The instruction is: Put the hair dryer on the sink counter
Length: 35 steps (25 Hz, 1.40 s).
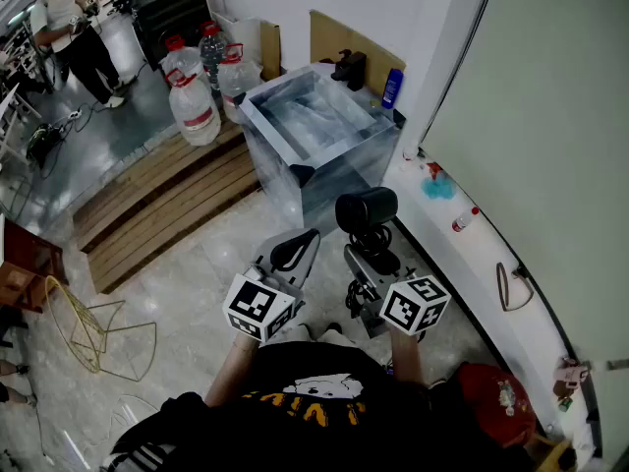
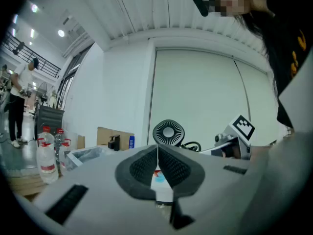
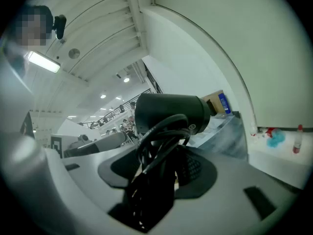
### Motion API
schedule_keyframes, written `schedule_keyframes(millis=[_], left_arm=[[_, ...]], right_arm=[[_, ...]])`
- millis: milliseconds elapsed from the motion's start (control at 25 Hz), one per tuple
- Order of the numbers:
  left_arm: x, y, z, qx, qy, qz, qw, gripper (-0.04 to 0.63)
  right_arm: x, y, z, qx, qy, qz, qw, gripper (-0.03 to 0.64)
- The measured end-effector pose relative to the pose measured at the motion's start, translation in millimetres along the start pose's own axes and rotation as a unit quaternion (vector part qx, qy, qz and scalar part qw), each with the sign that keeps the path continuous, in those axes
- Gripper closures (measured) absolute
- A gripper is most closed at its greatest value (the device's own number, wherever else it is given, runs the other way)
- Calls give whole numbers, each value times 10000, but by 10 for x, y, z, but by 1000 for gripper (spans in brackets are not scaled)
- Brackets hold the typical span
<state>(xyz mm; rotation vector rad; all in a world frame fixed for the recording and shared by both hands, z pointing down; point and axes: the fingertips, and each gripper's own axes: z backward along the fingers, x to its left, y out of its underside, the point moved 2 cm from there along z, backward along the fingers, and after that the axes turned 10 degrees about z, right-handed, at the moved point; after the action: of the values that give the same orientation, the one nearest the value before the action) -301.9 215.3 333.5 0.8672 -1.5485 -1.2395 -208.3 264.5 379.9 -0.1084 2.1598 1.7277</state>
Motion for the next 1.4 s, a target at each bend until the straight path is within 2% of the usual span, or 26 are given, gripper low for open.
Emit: schedule_keyframes(millis=[280,440,760,1120,1400], left_arm=[[-30,-16,-140,-36,-22,10,10000,586],[-51,17,-246,32,-69,34,10000,586],[-155,36,-477,-81,-166,-42,9998,586],[-202,199,-616,188,-358,-55,9992,586],[-43,229,-768,324,-432,-49,9985,586]], right_arm=[[-131,-69,14,-56,-50,-76,9999,408],[-248,-120,38,-67,-78,-17,9999,408],[-496,-144,128,-9,-174,86,9998,408],[-713,-83,145,76,-301,-15,9995,408],[-825,-119,-3,16,-431,-240,9988,408]])
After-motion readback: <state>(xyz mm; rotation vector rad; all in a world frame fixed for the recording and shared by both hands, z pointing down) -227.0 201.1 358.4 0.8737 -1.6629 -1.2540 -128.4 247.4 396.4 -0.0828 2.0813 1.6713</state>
